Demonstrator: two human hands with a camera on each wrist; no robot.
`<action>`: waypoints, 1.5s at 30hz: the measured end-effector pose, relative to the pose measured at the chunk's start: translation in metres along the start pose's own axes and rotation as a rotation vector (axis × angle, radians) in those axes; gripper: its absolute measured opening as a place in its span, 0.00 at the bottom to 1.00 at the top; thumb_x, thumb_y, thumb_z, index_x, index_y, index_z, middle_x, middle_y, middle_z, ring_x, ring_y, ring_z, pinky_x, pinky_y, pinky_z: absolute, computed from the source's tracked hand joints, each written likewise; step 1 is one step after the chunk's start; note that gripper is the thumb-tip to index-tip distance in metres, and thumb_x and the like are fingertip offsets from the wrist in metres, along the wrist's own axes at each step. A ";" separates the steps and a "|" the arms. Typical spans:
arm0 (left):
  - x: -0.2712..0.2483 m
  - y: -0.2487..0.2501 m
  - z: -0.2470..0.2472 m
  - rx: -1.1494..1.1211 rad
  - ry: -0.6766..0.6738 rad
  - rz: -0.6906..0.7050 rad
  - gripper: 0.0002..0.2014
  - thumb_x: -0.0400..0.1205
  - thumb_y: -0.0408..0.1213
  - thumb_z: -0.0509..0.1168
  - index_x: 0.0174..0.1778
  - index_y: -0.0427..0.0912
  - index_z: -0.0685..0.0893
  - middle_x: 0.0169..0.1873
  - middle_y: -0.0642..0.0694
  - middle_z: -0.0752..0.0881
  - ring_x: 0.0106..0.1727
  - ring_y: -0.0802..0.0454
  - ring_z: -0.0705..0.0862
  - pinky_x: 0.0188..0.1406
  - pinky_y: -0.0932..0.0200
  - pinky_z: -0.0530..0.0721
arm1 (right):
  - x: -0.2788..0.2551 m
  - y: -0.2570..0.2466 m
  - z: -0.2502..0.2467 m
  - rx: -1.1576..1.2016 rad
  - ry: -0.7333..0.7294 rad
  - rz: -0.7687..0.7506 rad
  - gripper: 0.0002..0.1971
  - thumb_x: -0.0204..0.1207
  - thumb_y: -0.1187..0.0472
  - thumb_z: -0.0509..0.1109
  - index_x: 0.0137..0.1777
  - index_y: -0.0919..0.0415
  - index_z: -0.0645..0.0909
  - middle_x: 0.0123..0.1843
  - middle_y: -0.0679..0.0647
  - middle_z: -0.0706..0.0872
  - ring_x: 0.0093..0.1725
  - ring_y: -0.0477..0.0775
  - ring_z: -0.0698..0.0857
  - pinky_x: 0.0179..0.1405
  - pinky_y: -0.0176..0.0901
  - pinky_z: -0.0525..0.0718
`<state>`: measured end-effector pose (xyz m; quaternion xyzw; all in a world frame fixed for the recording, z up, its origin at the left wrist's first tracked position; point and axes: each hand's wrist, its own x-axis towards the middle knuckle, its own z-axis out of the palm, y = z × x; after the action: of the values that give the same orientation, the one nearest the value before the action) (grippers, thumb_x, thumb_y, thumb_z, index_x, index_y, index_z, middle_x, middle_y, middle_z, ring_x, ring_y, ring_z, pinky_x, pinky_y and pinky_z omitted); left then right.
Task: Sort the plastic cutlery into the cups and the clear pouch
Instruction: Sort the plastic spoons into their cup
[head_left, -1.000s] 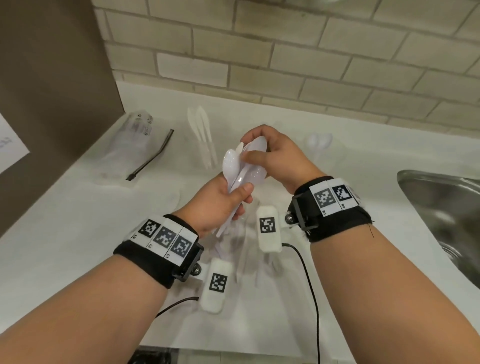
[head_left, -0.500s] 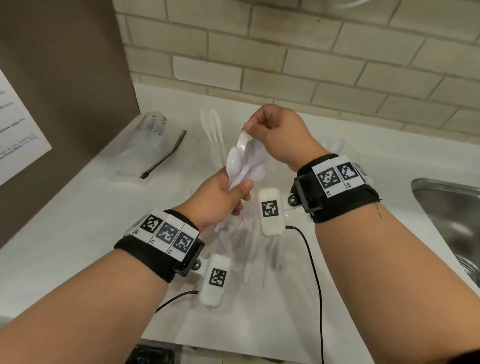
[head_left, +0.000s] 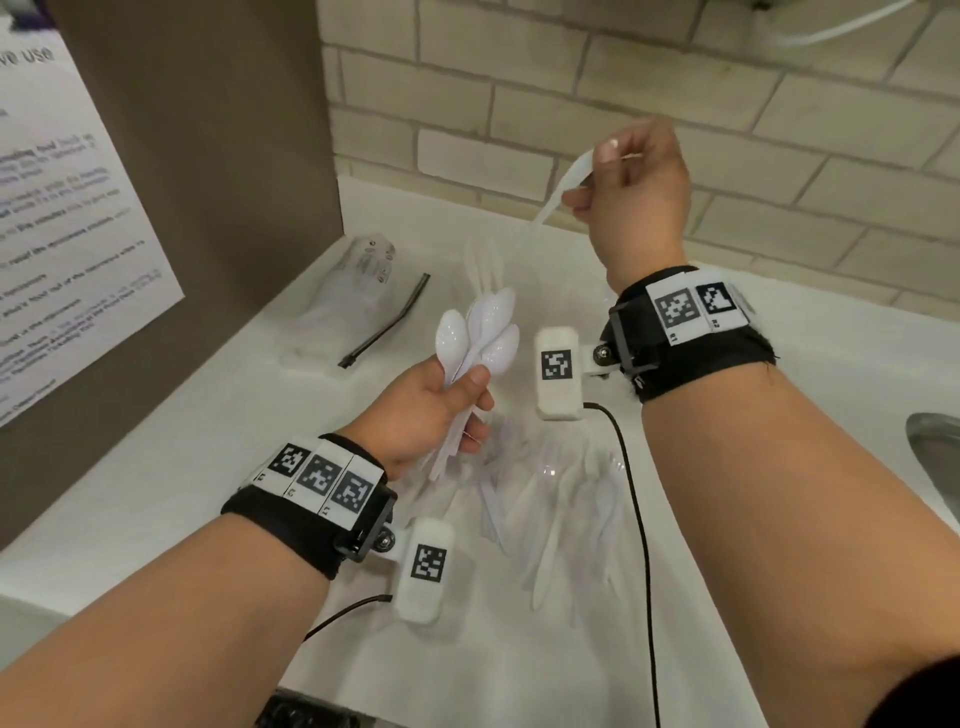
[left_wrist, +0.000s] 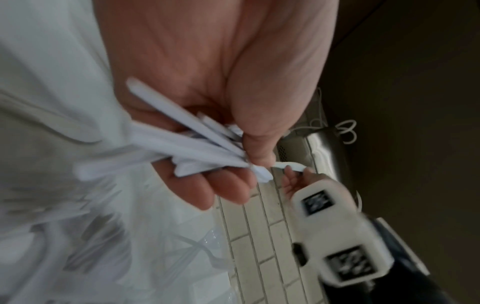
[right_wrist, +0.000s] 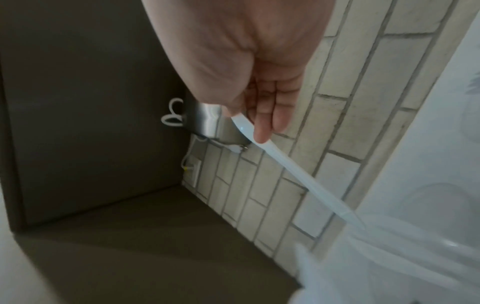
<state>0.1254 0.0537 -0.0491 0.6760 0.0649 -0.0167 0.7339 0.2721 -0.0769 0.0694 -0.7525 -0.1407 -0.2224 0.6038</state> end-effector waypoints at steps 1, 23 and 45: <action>0.000 0.000 -0.002 -0.024 0.008 -0.006 0.09 0.86 0.43 0.60 0.52 0.41 0.79 0.38 0.48 0.84 0.27 0.54 0.83 0.31 0.56 0.86 | 0.000 0.006 0.005 -0.031 -0.045 0.012 0.12 0.82 0.64 0.60 0.39 0.48 0.69 0.40 0.57 0.86 0.37 0.56 0.91 0.38 0.47 0.89; 0.012 0.007 0.035 -0.164 -0.191 0.024 0.23 0.76 0.53 0.63 0.55 0.36 0.80 0.31 0.48 0.79 0.26 0.55 0.74 0.27 0.62 0.76 | -0.085 0.019 -0.030 0.004 -0.639 0.470 0.34 0.72 0.25 0.56 0.50 0.59 0.78 0.32 0.54 0.80 0.22 0.50 0.73 0.20 0.38 0.65; 0.013 0.005 0.119 0.222 -0.448 -0.039 0.05 0.81 0.32 0.66 0.51 0.37 0.81 0.29 0.46 0.77 0.26 0.53 0.77 0.28 0.55 0.80 | -0.114 0.047 -0.125 0.067 -0.196 0.295 0.14 0.87 0.48 0.53 0.60 0.49 0.79 0.40 0.60 0.83 0.18 0.53 0.74 0.15 0.34 0.70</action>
<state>0.1473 -0.0630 -0.0368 0.7305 -0.0887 -0.1874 0.6506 0.1758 -0.2025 -0.0069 -0.7626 -0.0940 -0.0521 0.6379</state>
